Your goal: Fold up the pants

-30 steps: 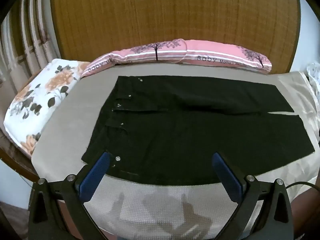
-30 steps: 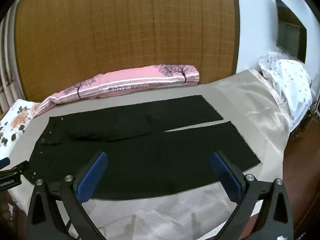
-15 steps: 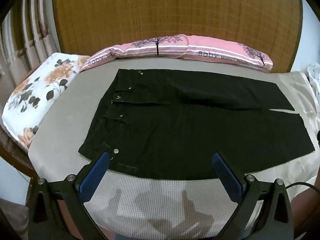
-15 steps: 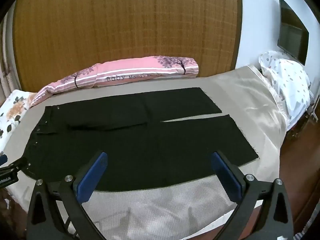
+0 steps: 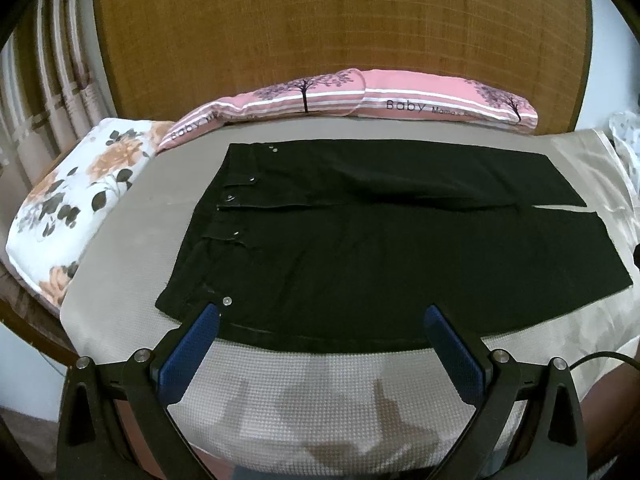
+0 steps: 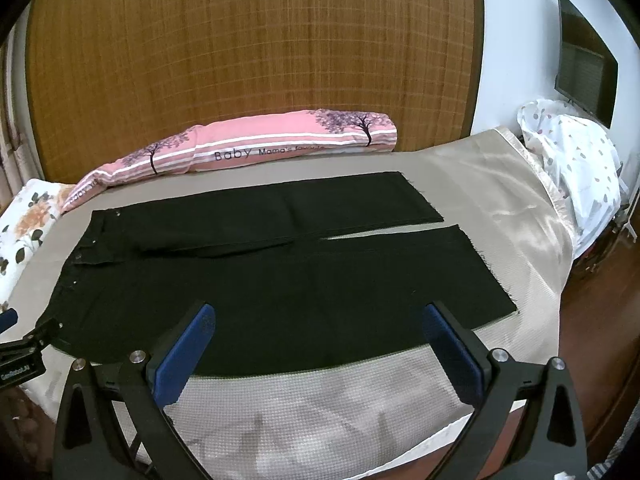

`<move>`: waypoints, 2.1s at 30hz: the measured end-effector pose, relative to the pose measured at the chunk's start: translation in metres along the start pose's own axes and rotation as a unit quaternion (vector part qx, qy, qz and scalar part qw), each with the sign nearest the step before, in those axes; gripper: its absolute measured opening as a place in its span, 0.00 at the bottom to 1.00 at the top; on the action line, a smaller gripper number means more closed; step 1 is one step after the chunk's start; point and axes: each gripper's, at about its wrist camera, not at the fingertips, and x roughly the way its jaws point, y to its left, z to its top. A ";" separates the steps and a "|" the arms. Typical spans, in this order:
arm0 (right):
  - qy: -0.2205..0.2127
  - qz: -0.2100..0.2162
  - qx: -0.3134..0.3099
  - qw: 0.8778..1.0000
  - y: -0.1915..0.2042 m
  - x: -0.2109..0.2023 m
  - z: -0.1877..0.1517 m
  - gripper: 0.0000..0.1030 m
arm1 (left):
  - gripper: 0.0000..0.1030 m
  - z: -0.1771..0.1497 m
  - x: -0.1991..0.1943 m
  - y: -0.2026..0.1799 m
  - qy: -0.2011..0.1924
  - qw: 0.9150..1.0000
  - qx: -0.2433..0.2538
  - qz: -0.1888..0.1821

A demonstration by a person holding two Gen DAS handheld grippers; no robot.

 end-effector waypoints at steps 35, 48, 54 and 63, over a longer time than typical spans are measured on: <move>0.003 0.005 0.016 1.000 0.000 -0.001 -0.008 1.00 | 0.99 -0.009 -0.002 0.004 0.021 0.999 -0.025 0.001; 0.003 0.006 0.018 1.000 -0.003 -0.004 -0.008 1.00 | 0.99 -0.009 -0.003 0.004 0.022 0.999 -0.022 0.001; 0.007 0.007 0.015 1.000 -0.003 -0.004 -0.007 1.00 | 0.99 -0.009 -0.003 0.003 0.024 0.999 -0.022 0.002; 0.009 0.008 0.014 1.000 -0.004 -0.003 -0.007 1.00 | 0.99 -0.009 -0.002 0.003 0.024 0.999 -0.021 0.002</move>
